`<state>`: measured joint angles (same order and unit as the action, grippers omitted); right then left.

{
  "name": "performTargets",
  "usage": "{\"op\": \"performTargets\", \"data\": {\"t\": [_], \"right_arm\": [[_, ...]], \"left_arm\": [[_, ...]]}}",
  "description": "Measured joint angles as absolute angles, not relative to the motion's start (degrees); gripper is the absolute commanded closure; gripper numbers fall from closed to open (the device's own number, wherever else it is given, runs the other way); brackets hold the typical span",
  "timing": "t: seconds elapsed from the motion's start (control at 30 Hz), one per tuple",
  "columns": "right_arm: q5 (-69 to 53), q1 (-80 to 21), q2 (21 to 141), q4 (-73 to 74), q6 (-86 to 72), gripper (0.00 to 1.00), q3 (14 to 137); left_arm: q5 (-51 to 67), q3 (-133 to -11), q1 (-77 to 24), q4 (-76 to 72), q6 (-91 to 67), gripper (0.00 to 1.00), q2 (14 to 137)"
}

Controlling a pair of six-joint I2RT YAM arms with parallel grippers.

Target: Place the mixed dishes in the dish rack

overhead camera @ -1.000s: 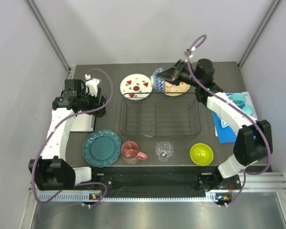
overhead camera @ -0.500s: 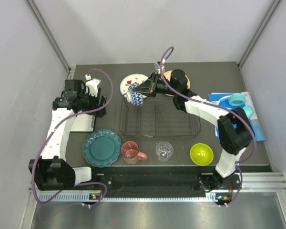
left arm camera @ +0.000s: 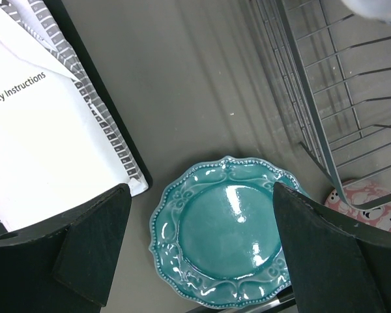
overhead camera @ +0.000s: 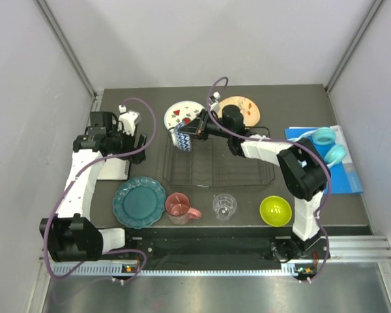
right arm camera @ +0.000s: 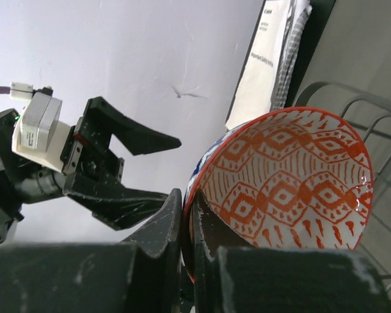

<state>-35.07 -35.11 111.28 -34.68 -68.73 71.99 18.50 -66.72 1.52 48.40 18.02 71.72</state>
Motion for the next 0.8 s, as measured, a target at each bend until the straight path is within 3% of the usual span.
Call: {"op": "performTargets", "data": {"t": [0.43, 0.47, 0.5, 0.57, 0.6, 0.67, 0.7, 0.8], "right_arm": [[-26.7, -36.4, 116.3, -32.7, -65.3, 1.0, 70.5], [-26.6, -36.6, 116.7, -32.8, -65.3, 0.96, 70.5], [-26.5, -36.7, 116.8, -33.0, -65.0, 0.86, 70.6], [-26.3, -36.8, 116.8, -33.0, -64.6, 0.79, 70.7], [-26.1, -36.9, 116.8, -32.9, -64.2, 0.68, 70.7], [-25.8, -37.1, 116.9, -31.7, -63.4, 0.57, 71.1], [-25.6, -37.2, 116.9, -31.0, -63.0, 0.45, 71.3], [-25.3, -37.4, 116.9, -27.6, -60.7, 0.31, 72.9]], "left_arm": [[18.5, -66.3, 1.5, 48.0, 18.2, 0.06, 70.5], [18.5, -66.3, 1.5, 48.0, 18.2, 0.06, 70.3], [18.5, -66.3, 1.5, 47.9, 18.2, 0.06, 70.1], [18.5, -66.3, 1.5, 47.9, 18.2, 0.06, 69.8], [18.6, -66.3, 1.5, 47.9, 18.2, 0.06, 69.6], [18.6, -66.3, 1.5, 47.9, 18.2, 0.06, 69.6], [18.6, -66.3, 1.5, 47.9, 18.2, 0.06, 69.6], [18.6, -66.1, 1.5, 47.8, 18.2, 0.06, 69.6]]}}
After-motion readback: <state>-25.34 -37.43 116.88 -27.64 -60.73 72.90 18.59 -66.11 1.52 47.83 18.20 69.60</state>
